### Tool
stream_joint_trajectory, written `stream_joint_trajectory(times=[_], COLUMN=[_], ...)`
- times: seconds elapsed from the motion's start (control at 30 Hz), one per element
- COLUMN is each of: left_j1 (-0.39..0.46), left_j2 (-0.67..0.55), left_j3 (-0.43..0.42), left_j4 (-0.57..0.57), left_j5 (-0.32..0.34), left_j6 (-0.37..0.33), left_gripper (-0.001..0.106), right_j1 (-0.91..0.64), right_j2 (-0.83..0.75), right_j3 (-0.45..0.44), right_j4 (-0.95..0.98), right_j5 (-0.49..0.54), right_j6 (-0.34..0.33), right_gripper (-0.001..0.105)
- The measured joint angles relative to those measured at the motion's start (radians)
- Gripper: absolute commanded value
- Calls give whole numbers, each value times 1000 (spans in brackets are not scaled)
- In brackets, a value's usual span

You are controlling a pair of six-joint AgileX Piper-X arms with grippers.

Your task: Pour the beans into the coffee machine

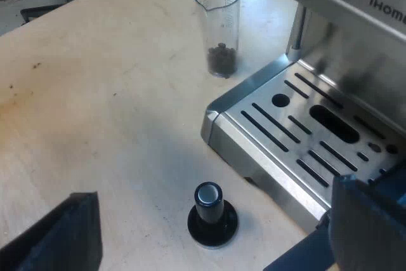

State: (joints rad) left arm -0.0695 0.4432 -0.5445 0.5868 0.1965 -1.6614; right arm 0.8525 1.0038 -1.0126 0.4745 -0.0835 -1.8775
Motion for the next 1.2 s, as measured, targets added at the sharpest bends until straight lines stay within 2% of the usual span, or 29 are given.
stream_joint_trajectory(times=[0.23, 0.5, 0.77, 0.93, 1.03, 1.2], left_j1=[0, 0, 0, 0, 0, 0], left_j2=[151, 348, 464, 498, 507, 545], left_j3=[0, 0, 10, 98, 167, 277], left_j4=[-135, -287, -337, -436, -549, -775], left_j5=[0, -50, -52, -46, -39, -36], left_j6=[0, 0, 8, 7, 7, -28], left_gripper=[83, 83, 83, 83, 83, 83], right_j1=[0, 0, 0, 0, 0, 0], right_j2=[0, 0, 0, 0, 0, 0], right_j3=[0, 0, 0, 0, 0, 0], right_j4=[0, 0, 0, 0, 0, 0], right_j5=[2, 2, 18, 21, 21, 21], right_j6=[0, 0, 0, 0, 4, 49], right_gripper=[79, 79, 79, 79, 79, 79])
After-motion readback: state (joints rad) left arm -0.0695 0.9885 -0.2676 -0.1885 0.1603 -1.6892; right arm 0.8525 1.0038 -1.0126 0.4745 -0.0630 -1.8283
